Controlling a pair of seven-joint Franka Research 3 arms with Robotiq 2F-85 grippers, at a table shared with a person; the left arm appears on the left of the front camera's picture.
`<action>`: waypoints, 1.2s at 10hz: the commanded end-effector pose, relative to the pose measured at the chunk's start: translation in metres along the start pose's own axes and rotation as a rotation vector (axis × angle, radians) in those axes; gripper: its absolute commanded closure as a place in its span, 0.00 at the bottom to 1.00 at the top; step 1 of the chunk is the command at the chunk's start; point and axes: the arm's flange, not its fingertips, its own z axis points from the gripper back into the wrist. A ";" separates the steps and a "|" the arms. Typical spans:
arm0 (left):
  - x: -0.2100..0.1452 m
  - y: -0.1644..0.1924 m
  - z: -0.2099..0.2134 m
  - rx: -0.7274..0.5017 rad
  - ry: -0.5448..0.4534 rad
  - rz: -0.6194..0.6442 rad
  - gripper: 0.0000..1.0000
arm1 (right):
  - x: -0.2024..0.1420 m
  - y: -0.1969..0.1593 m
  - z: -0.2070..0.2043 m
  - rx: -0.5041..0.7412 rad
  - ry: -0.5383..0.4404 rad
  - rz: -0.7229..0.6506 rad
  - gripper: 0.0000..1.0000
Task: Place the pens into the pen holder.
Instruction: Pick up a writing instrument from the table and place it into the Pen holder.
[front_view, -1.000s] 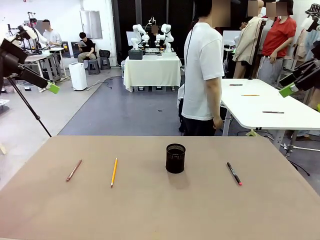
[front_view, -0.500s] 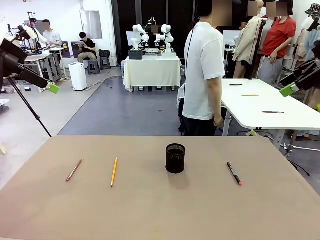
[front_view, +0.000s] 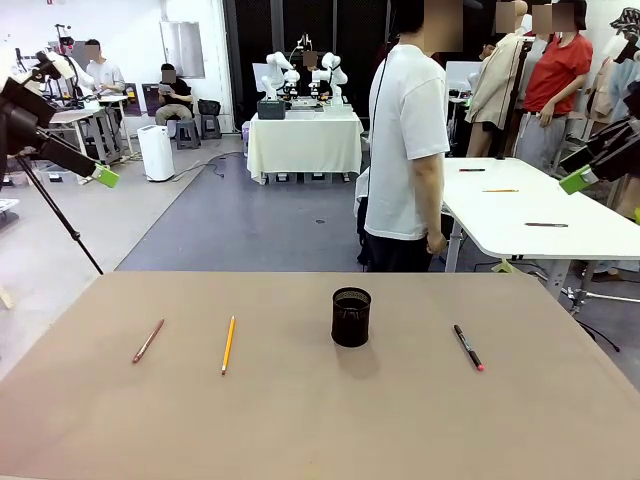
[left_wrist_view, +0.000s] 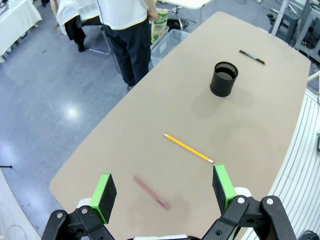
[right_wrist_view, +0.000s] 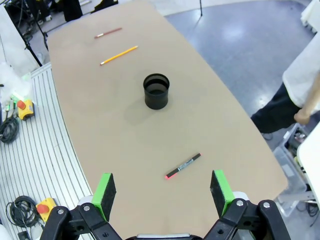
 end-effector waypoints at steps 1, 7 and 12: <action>0.006 -0.012 -0.005 0.023 0.115 0.055 0.00 | 0.001 0.001 0.001 0.007 -0.012 0.006 0.00; -0.014 -0.004 -0.100 0.184 0.538 0.389 0.00 | 0.001 0.001 0.001 0.007 -0.012 0.006 0.00; -0.035 0.003 -0.125 0.230 0.565 0.390 0.00 | 0.001 0.001 0.001 0.007 -0.012 0.006 0.00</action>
